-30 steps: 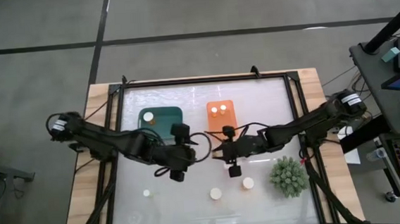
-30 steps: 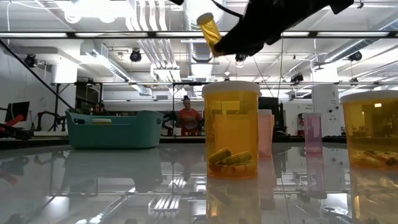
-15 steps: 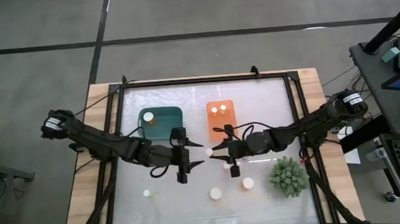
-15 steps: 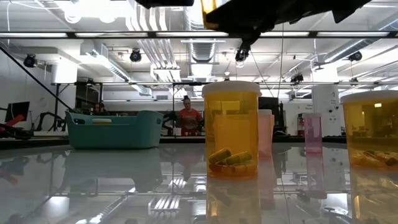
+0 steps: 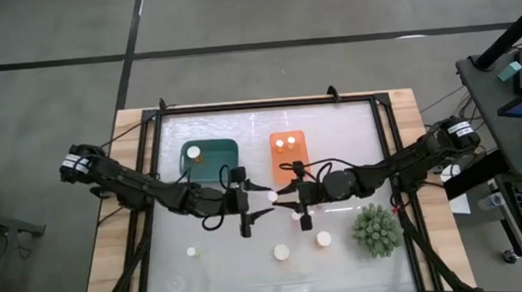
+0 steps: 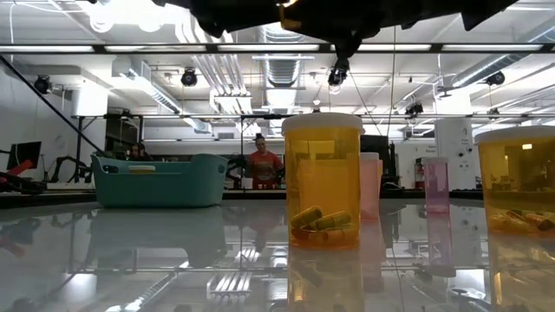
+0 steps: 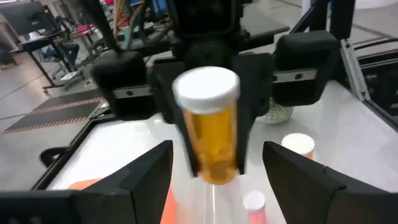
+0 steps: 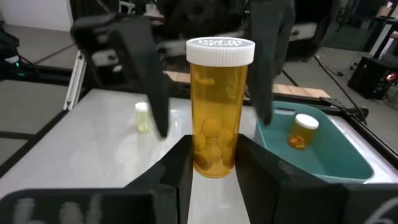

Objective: Pick and place medicine bottles into bin by pill shape (circle, oval)
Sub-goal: Put the small orange pill bottle into the orange bin

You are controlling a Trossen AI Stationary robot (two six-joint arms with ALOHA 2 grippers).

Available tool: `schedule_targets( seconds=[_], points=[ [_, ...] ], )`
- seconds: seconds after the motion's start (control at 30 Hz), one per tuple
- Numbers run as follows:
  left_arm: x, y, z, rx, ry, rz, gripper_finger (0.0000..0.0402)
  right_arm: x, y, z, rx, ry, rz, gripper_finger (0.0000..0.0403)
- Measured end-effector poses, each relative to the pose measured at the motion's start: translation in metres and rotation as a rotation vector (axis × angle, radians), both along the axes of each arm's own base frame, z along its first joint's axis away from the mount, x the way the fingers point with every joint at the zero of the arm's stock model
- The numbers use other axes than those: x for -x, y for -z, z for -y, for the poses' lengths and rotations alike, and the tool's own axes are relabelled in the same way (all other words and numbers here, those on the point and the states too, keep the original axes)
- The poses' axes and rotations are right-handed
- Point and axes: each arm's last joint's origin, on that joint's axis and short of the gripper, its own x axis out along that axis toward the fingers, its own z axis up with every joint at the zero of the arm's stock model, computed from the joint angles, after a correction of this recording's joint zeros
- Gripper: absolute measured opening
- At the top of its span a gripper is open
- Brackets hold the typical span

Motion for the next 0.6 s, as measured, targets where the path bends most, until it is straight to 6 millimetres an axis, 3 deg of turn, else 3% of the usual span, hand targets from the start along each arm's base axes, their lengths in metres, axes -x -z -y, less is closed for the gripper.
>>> schedule_targets(
  seconds=[0.27,0.6],
  points=[
    [-0.0058,0.0018,0.0029,-0.009,0.048,0.04,0.0228,-0.0001,-0.0008,0.0,-0.002,0.0,0.008,0.0098],
    [-0.005,-0.0017,0.0011,-0.001,0.045,0.057,0.0166,-0.0002,-0.0006,-0.0001,-0.001,-0.001,0.007,0.0098]
  ],
)
